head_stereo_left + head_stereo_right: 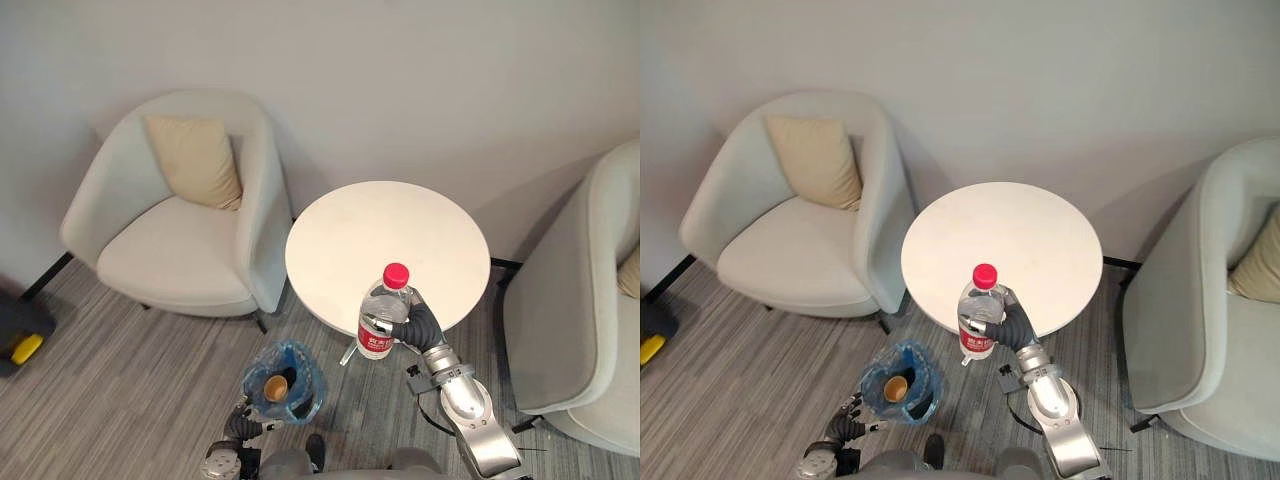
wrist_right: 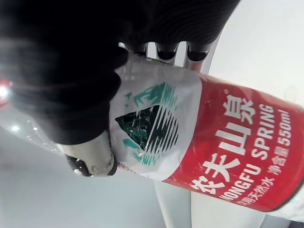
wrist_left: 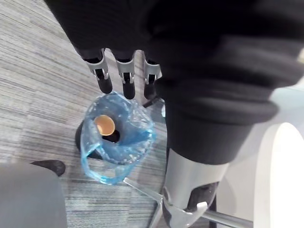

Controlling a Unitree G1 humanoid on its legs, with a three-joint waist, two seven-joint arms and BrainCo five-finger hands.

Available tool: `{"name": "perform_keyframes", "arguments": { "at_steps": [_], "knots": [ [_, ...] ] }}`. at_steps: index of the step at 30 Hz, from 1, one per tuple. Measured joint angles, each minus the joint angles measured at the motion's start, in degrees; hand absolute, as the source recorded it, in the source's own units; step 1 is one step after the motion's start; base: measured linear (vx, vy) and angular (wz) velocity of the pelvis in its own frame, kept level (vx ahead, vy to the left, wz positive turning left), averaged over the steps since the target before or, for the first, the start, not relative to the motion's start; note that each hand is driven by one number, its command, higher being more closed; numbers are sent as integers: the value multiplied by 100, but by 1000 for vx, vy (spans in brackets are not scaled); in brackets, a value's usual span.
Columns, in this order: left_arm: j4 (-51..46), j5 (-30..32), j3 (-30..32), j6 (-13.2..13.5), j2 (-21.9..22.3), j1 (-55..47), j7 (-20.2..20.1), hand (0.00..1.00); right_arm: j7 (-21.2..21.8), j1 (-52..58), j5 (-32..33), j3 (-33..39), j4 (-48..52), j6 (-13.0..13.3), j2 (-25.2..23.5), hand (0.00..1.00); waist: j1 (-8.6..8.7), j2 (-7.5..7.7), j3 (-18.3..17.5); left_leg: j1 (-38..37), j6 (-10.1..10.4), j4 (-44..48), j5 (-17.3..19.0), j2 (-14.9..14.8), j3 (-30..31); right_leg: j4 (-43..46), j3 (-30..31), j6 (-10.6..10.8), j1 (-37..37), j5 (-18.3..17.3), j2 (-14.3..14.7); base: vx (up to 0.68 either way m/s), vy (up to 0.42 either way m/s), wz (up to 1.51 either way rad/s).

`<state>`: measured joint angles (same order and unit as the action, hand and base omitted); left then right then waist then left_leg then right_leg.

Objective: Gather rubbish on tea table into small bin, then transfer packed bag to large trash can.

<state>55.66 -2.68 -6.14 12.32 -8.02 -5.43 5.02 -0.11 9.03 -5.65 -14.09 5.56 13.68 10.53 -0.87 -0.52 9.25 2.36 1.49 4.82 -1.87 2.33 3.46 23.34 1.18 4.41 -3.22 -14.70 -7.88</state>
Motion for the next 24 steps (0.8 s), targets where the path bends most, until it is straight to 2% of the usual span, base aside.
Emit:
{"name": "perform_keyframes", "arguments": {
  "at_steps": [6,9,11,12,13,14,16,18,21,23,24],
  "knots": [
    [-6,-1,33,4,59,-17,4,0,-6,4,82,8,53,-20,59,100,-6,-149,35,163,132,-134,-116,-262,478,-561,-531,-89,344,141,305,-67,-105,48],
    [-6,4,18,-2,64,-6,-2,0,6,43,210,71,75,-10,77,100,2,-171,27,268,128,-294,-117,-351,456,-823,-809,-99,443,194,389,1,-60,57],
    [2,9,2,-27,81,47,-2,0,-3,57,298,249,75,-13,72,100,11,-168,65,328,-144,-210,-101,-523,-240,-1022,-1276,-183,697,331,296,55,-36,92],
    [3,11,2,-36,95,54,-1,0,-24,59,317,286,75,-13,69,100,21,-161,70,355,-216,-80,-55,-592,-535,-1059,-1407,-183,790,332,263,134,-2,99],
    [-1,31,-11,-46,133,68,-3,0,-98,51,337,382,75,-13,67,100,16,-164,81,457,-283,211,-11,-765,-1083,-1103,-1613,-173,941,324,237,167,34,95],
    [-10,73,-41,-47,164,89,-4,0,-128,37,337,517,75,-13,49,100,-6,-230,94,542,-291,512,-15,-923,-1512,-1158,-1759,-115,1097,284,230,173,51,81],
    [-14,93,-51,-37,190,94,-1,0,-194,-18,336,607,75,-13,49,100,-63,-246,96,587,-388,695,112,-834,-1598,-1195,-1764,-64,1185,250,171,119,58,33],
    [-12,109,-47,-38,184,112,-4,0,-227,-55,336,635,78,-12,-58,100,-84,-227,111,612,-285,814,203,-743,-1584,-1267,-1616,-14,1200,219,110,122,73,11],
    [-11,111,-44,-39,181,130,-4,0,-221,-45,331,618,77,-20,-127,100,-104,-207,136,698,-269,1124,448,-717,-1566,-1262,-1432,14,1244,201,38,100,84,4],
    [-12,111,-42,-34,177,169,-7,0,-212,-62,327,612,76,-21,-161,100,-149,-143,175,687,-267,1375,754,-651,-1653,-1134,-1329,125,1283,34,-82,58,98,-16],
    [-15,110,-42,-23,165,169,-11,0,-208,-74,322,603,75,-20,-195,100,-138,-67,218,699,-258,1550,958,-577,-1708,-892,-1284,120,1227,-211,-238,26,136,-17]
  ]
}}
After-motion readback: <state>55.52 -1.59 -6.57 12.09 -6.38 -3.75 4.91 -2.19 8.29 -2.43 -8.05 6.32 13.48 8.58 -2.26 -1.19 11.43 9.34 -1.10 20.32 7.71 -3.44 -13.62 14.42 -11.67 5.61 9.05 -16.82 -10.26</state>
